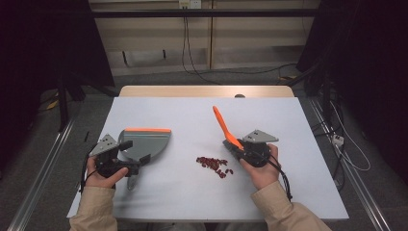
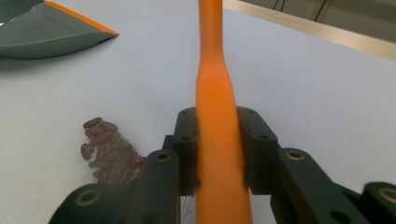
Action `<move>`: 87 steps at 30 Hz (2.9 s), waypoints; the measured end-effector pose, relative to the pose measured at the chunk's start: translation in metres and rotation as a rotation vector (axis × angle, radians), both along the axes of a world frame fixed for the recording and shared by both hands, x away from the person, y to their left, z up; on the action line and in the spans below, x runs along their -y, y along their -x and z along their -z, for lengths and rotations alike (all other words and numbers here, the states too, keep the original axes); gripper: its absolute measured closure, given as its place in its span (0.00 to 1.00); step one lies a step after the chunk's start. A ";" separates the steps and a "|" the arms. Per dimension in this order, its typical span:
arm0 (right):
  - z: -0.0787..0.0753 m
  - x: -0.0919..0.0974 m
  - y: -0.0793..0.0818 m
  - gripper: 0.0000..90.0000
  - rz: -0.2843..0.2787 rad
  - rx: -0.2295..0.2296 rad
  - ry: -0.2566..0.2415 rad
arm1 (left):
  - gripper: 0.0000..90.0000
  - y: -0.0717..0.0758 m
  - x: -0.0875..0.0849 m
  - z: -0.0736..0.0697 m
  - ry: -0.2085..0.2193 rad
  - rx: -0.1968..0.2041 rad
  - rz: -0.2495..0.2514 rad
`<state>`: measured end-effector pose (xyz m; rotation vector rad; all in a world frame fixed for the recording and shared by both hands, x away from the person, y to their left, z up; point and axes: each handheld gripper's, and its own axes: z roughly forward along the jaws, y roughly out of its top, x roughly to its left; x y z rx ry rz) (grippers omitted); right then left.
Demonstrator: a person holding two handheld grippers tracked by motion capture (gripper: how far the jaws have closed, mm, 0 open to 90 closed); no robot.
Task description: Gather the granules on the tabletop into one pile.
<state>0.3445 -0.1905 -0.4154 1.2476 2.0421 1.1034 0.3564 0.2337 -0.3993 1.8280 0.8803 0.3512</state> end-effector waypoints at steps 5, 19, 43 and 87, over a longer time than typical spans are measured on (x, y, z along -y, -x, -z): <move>0.010 -0.014 0.002 0.79 0.014 0.005 -0.024 | 0.08 0.000 0.001 0.000 -0.003 0.001 0.001; 0.014 -0.049 -0.001 0.78 0.014 0.045 -0.058 | 0.08 0.000 0.000 0.000 -0.008 0.001 -0.002; 0.017 -0.074 -0.004 0.78 -0.004 0.074 -0.099 | 0.08 0.000 0.001 0.000 -0.009 0.001 0.000; -0.005 -0.024 -0.021 0.78 -0.434 0.062 -0.237 | 0.08 -0.001 0.002 0.004 -0.024 -0.011 0.001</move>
